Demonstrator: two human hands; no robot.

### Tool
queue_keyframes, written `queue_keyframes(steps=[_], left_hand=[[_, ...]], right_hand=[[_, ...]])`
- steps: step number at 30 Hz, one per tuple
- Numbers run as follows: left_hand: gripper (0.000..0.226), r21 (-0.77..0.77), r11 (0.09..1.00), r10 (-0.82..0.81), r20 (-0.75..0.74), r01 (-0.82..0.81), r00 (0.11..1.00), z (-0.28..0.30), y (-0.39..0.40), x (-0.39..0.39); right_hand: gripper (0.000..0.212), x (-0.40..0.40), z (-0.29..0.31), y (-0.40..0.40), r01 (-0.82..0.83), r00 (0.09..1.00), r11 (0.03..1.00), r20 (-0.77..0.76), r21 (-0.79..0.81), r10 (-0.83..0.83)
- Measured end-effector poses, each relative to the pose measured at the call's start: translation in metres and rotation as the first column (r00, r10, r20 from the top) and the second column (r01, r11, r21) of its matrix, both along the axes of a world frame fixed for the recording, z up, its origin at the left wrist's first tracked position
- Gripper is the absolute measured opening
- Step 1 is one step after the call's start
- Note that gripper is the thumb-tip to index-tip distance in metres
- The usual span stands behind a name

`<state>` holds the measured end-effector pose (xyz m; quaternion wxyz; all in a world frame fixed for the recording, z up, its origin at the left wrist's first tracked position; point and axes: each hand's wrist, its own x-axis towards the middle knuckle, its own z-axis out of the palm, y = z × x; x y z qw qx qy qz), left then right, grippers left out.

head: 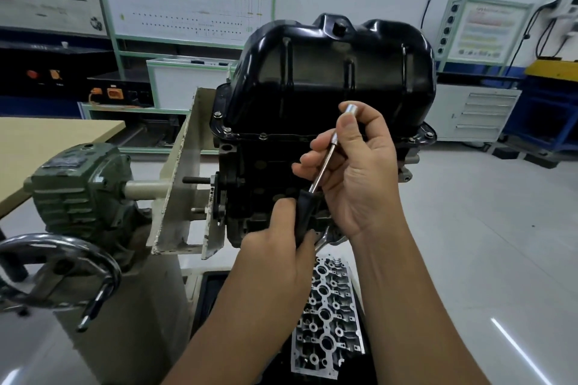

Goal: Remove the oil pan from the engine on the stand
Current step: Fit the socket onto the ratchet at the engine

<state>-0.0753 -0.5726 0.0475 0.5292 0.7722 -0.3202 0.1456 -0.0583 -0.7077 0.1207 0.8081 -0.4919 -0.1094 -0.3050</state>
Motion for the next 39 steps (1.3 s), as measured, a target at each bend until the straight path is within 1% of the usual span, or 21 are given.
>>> queue_keyframes(steps=[2,4,7,10,12,13,15,17,18,19,22,24,26,27,28,30,32,33,36,39], left_hand=[[0.017,0.000,1.000,0.012,0.007,-0.012,1.000,0.003,0.001,0.004],[0.018,-0.009,1.000,-0.016,0.003,0.016,1.000,0.006,0.001,0.006],[0.014,-0.046,0.997,-0.065,-0.048,0.063,0.997,0.005,0.001,0.004],[0.003,-0.155,0.983,-0.114,-0.082,0.100,0.990,-0.003,0.000,0.000],[0.009,-0.257,0.963,-0.116,-0.104,0.086,0.988,-0.006,-0.001,0.002],[0.010,-0.308,0.947,-0.137,-0.142,0.088,0.980,-0.007,-0.001,0.004],[0.014,-0.390,0.909,-0.259,-0.251,0.148,0.933,-0.008,-0.002,0.008],[0.015,-0.481,0.847,-0.420,-0.343,0.226,0.840,-0.009,-0.005,0.011],[0.015,-0.515,0.822,-0.467,-0.364,0.244,0.806,-0.009,-0.007,0.011],[0.018,-0.531,0.809,-0.489,-0.368,0.253,0.790,-0.010,-0.008,0.011],[0.014,-0.557,0.788,-0.513,-0.361,0.261,0.779,-0.010,-0.013,0.013],[0.027,-0.548,0.795,-0.499,-0.349,0.259,0.793,-0.011,-0.013,0.014],[0.040,-0.503,0.833,-0.438,-0.346,0.230,0.830,-0.013,-0.014,0.015],[0.041,-0.492,0.844,-0.417,-0.350,0.214,0.839,-0.014,-0.014,0.014],[0.037,-0.494,0.847,-0.404,-0.357,0.197,0.842,-0.013,-0.014,0.013],[0.028,-0.567,0.807,-0.426,-0.366,0.165,0.828,-0.011,-0.017,0.012],[0.026,-0.649,0.752,-0.444,-0.375,0.111,0.814,-0.010,-0.017,0.013],[0.025,-0.668,0.740,-0.433,-0.380,0.081,0.817,-0.009,-0.017,0.014],[0.026,-0.678,0.735,-0.364,-0.376,0.015,0.852,-0.009,-0.014,0.017],[0.024,-0.645,0.764,-0.241,-0.333,-0.034,0.912,-0.011,-0.013,0.019]], right_hand=[[0.015,0.000,-0.001,0.002,-0.029,1.000,0.998,0.000,0.050,0.029],[0.012,0.001,-0.001,0.004,-0.035,0.999,0.989,0.012,0.147,0.034],[0.013,-0.002,0.005,-0.004,0.015,0.997,0.953,0.066,0.302,-0.037],[0.016,-0.015,0.018,-0.026,0.054,0.979,0.909,0.156,0.413,-0.130],[0.028,-0.027,0.023,-0.043,0.048,0.966,0.884,0.203,0.466,-0.159],[0.035,-0.033,0.023,-0.050,0.045,0.962,0.876,0.217,0.481,-0.168],[0.044,-0.038,0.020,-0.054,0.037,0.958,0.865,0.230,0.501,-0.174],[0.048,-0.035,0.016,-0.051,0.026,0.963,0.839,0.213,0.544,-0.168],[0.049,-0.032,0.013,-0.049,0.019,0.967,0.816,0.197,0.577,-0.161],[0.050,-0.029,0.010,-0.046,0.010,0.972,0.788,0.180,0.616,-0.153],[0.050,-0.017,-0.002,-0.043,0.000,0.986,0.678,0.113,0.735,-0.123],[0.050,-0.012,-0.010,-0.044,0.003,0.993,0.604,0.069,0.797,-0.096],[0.051,-0.011,-0.017,-0.048,-0.010,0.996,0.536,0.057,0.844,-0.072],[0.051,-0.010,-0.019,-0.051,-0.032,0.996,0.506,0.069,0.862,-0.055],[0.050,-0.010,-0.021,-0.052,-0.060,0.995,0.479,0.088,0.876,-0.037],[0.050,-0.008,-0.025,-0.054,-0.104,0.993,0.444,0.120,0.890,-0.008],[0.050,-0.007,-0.027,-0.053,-0.124,0.991,0.428,0.134,0.895,0.006],[0.050,-0.006,-0.028,-0.052,-0.128,0.991,0.420,0.136,0.899,0.011],[0.051,-0.005,-0.029,-0.049,-0.130,0.991,0.401,0.130,0.907,0.026],[0.049,-0.005,-0.029,-0.044,-0.092,0.995,0.464,0.093,0.881,0.021]])
